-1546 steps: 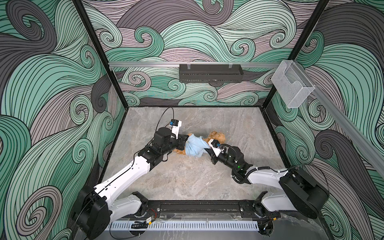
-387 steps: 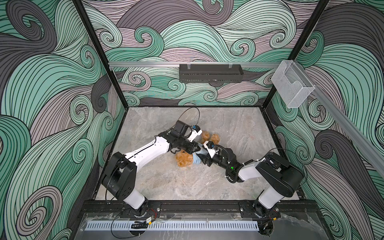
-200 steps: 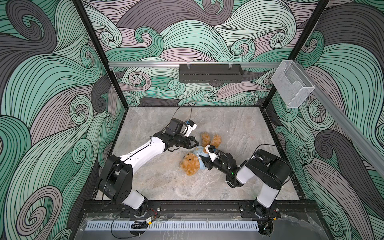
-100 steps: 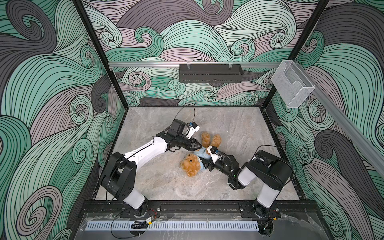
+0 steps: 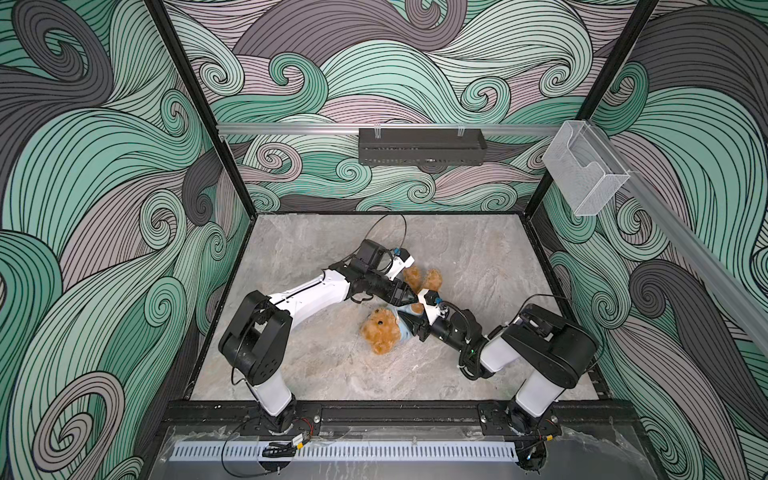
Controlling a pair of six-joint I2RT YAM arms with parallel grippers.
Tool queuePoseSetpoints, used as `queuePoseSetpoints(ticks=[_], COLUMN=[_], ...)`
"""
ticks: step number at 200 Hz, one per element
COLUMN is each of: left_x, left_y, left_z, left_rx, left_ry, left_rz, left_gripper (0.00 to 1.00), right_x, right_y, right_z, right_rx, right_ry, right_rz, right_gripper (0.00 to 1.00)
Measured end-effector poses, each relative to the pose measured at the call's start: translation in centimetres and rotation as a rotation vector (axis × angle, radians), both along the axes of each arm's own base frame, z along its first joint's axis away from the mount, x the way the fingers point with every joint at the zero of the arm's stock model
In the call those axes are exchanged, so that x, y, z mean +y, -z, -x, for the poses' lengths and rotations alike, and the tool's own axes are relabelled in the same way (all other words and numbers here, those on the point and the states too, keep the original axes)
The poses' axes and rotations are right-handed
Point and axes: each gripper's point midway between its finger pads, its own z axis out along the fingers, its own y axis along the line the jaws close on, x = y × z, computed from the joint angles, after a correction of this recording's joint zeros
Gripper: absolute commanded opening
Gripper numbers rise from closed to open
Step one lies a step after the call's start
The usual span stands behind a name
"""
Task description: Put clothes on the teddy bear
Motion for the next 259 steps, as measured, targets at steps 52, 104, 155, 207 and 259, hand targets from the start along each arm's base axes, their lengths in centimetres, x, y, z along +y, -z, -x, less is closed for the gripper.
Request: queuePoseSetpoints(ticks=[52,104,155,207,259], left_x=[-1.5,-1.8,-1.4,-0.7,-0.4], left_y=[-0.3,0.8,1.7,1.0,0.4], left_z=[0.6,1.4,1.2,0.5,0.2], left_rx=[0.000,-0.011,-0.037,-0.044,-0.043], left_ry=[0.053,0.103,0.095,0.066,0.057], left_rz=[0.010,-0.058,-0.117,-0.110,-0.097], left_gripper=[0.48,0.39,0.16,0.05,0.00], right_x=[-0.1,0.0,-0.1,-0.8,0.2], right_y=[0.1,0.2,0.6,0.1,-2.1], right_z=[0.0,-0.2,-0.3,-0.1,-1.2], right_rx=[0.016,0.026,0.042,0.020,-0.025], right_ry=[0.001,0.004,0.010,0.013,-0.011], right_rz=[-0.001,0.004,0.019,0.051,0.037], right_gripper=[0.50,0.48,0.63,0.70,0.51])
